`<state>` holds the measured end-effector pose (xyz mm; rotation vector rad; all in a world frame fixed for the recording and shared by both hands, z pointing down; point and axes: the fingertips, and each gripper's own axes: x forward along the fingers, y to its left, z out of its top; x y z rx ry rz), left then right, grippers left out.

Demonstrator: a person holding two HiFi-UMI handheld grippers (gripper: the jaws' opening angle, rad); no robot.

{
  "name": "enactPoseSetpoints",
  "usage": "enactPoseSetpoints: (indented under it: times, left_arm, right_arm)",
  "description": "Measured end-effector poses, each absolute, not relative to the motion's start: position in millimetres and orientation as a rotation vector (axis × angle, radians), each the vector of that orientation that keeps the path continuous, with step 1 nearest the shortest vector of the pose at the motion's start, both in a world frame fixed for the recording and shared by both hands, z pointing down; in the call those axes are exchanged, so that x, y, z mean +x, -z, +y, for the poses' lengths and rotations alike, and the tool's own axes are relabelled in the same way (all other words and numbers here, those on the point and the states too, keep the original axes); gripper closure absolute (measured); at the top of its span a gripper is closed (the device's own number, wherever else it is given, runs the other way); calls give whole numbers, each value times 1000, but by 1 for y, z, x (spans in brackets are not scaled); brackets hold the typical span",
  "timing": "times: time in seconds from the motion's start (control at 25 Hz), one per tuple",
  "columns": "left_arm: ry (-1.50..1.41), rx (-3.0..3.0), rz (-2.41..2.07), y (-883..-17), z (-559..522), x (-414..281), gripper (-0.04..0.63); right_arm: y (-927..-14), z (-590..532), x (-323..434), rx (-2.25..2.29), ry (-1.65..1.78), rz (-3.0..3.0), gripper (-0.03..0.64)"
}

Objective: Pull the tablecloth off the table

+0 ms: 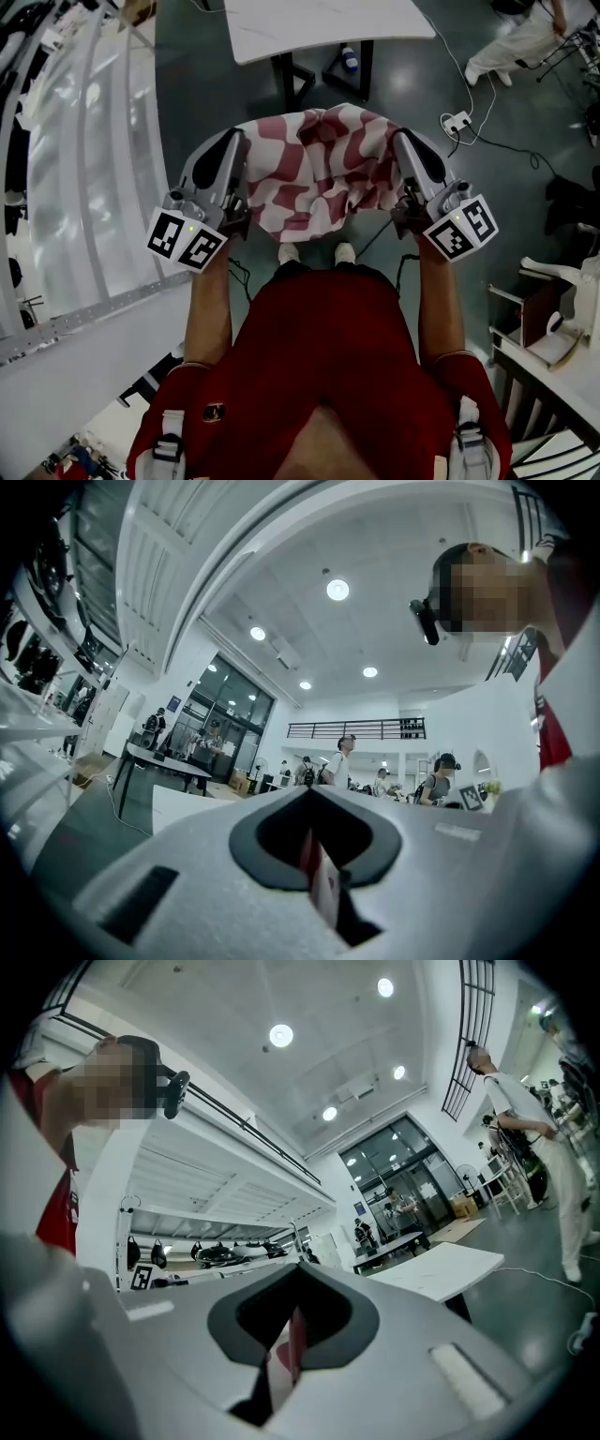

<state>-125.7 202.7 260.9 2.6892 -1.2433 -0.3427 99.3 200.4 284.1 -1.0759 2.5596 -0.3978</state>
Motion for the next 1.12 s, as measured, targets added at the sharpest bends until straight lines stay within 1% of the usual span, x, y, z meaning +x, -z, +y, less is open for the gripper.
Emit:
enactPoseSetpoints:
  times: [0.2, 0.48, 1.12]
  left_arm:
    - [340, 2693, -1245, -261, 206, -122, 586]
    - [343, 2702, -1249, -254, 207, -135, 586]
    - [337, 2713, -1215, -253, 218, -126, 586]
  right_arm:
    - [-287, 205, 101, -1084, 382, 2578, 606]
    - [-283, 206, 87, -1075, 374, 2585, 606]
    - [-286, 221, 94, -1099, 385, 2575, 606]
